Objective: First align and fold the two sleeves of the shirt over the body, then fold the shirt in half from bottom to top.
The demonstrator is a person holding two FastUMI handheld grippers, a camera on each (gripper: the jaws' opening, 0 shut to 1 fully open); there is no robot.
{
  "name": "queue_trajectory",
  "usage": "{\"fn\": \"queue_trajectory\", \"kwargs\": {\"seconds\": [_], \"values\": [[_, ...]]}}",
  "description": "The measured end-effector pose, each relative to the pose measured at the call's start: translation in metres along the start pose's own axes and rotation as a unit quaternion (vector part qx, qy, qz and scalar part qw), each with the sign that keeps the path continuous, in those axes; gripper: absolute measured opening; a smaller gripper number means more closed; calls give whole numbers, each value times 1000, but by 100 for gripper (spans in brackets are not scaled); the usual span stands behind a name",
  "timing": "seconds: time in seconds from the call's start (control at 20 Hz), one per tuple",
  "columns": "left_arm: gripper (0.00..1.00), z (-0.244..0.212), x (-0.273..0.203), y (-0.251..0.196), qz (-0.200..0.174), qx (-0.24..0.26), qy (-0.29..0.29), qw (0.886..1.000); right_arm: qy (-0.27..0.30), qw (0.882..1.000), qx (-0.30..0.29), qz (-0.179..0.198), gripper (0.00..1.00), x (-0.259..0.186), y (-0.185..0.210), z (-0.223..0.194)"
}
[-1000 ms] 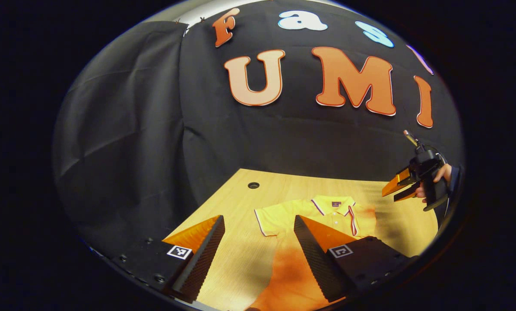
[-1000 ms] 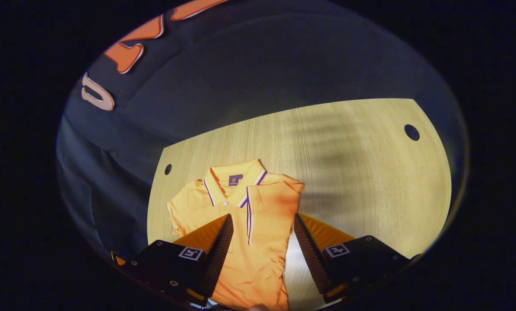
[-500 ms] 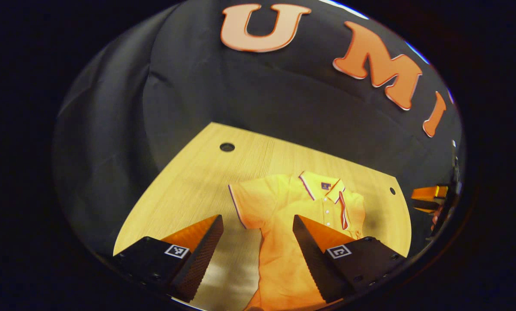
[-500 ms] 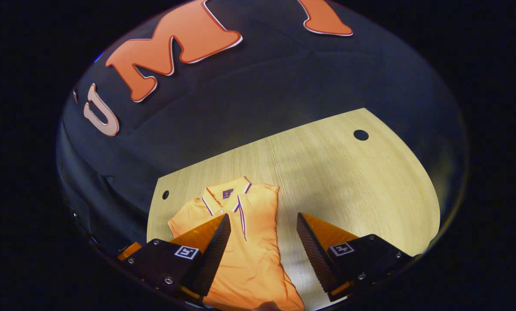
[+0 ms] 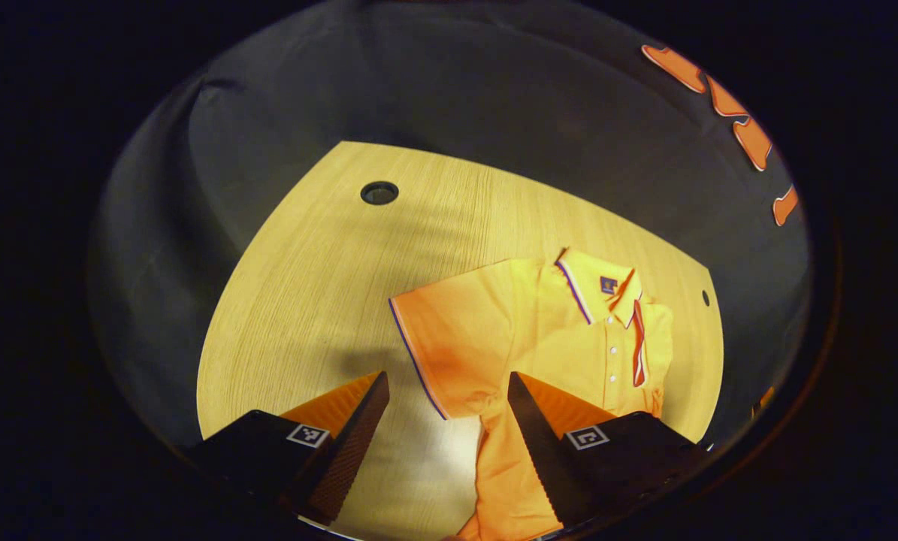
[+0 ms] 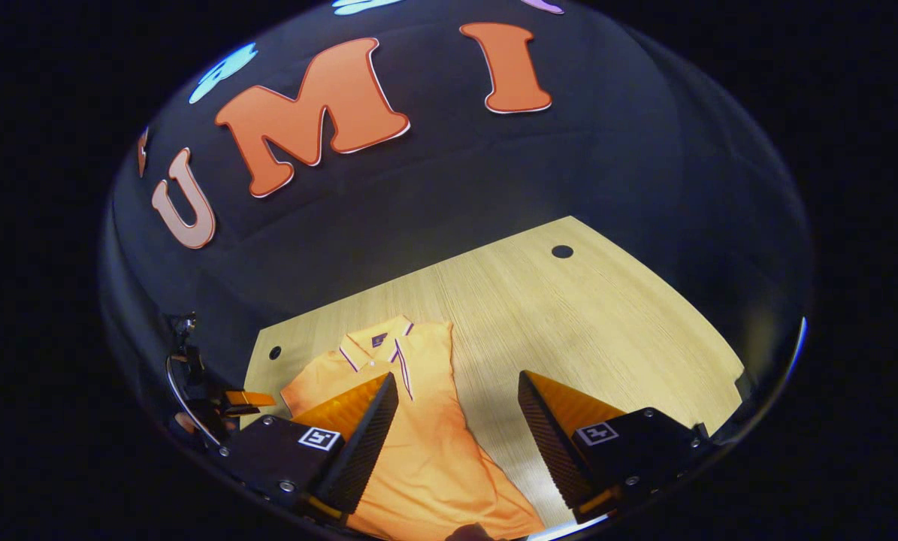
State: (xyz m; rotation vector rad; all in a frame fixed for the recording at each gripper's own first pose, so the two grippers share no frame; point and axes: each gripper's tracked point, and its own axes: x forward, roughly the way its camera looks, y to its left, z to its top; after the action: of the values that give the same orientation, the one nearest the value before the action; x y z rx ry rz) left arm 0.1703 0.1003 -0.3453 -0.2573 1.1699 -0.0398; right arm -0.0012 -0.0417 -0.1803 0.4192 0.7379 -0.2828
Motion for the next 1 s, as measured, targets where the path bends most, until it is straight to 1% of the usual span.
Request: {"fn": "queue_trajectory", "kwargs": {"seconds": [0.1, 0.2, 0.35, 0.55, 0.6, 0.65, 0.7, 0.8, 0.85, 0.9, 0.95, 1.0], "values": [[98, -2, 16, -2, -2, -9, 28, 1000, -10, 1000, -6, -13, 98, -13, -9, -4], [97, -1, 32, 1, 10, -9, 53, 999, -19, 1000, -9, -18, 98, -27, -15, -7], [94, 2, 48, 7, 38, 17, 71, 997, -38, 999, -14, -25, 99, -43, -22, -4], [94, 9, 68, 9, 58, 43, 90, 993, -51, 998, -5, -22, 99, -62, -23, -6], [91, 9, 73, 9, 63, 54, 98, 992, -44, 999, -2, -20, 99, -62, -24, -10], [84, 10, 78, 13, 73, 65, 106, 990, -34, 999, 0, -18, 99, -67, -24, -19], [66, 8, 80, 18, 81, 69, 119, 987, -36, 999, 2, -18, 99, -71, -26, -21], [65, 12, 86, 8, 77, 70, 114, 988, -42, 999, 4, -22, 99, -75, -30, -23], [62, 9, 82, 8, 76, 82, 122, 986, -42, 999, 8, -25, 99, -78, -33, -25], [63, 13, 85, 5, 66, 96, 124, 985, -43, 999, 13, -29, 99, -79, -36, -27], [60, 6, 86, 5, 66, 99, 129, 985, -47, 998, 20, -32, 99, -80, -39, -27], [26, 4, 85, 3, 63, 109, 134, 983, -49, 998, 28, -36, 99, -81, -42, -27]]}}
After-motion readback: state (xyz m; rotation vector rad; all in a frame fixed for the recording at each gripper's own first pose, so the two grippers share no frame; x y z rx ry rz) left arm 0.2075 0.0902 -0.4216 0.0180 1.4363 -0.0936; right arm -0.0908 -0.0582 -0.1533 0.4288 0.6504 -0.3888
